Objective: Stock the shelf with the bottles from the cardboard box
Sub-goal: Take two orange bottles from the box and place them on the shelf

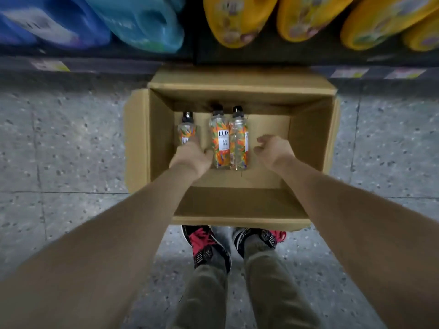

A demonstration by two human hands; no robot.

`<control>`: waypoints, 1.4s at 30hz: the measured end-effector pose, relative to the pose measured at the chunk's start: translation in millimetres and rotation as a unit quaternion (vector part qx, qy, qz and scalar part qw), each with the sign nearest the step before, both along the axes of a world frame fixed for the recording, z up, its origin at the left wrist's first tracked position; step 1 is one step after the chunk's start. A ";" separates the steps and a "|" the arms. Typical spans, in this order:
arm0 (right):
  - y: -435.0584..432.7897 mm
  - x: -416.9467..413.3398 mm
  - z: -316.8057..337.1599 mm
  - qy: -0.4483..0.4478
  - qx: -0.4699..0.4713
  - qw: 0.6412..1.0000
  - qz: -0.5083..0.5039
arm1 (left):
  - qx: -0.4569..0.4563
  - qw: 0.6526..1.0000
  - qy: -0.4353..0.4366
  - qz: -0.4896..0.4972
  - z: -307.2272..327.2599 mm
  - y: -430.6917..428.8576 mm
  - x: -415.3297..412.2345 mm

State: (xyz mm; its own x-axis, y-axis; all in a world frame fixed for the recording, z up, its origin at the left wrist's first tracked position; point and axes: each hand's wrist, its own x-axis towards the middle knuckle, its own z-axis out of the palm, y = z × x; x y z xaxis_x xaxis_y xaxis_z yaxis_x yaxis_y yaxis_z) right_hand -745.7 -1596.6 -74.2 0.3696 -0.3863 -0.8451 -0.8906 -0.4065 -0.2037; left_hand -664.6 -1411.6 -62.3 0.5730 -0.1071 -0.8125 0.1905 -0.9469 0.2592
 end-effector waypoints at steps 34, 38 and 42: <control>6.6 -19.5 -171.8 -0.090 0.209 0.924 -0.307 | -0.047 0.996 0.000 0.077 -173.6 -23.5 -20.1; 0.6 -24.1 -138.7 -0.112 0.222 0.923 -0.295 | -0.098 0.992 0.005 0.079 -140.6 -18.1 -25.1; -10.9 -28.7 -82.3 -0.151 0.216 0.927 -0.268 | -0.154 0.983 -0.001 0.102 -85.2 -16.2 -33.1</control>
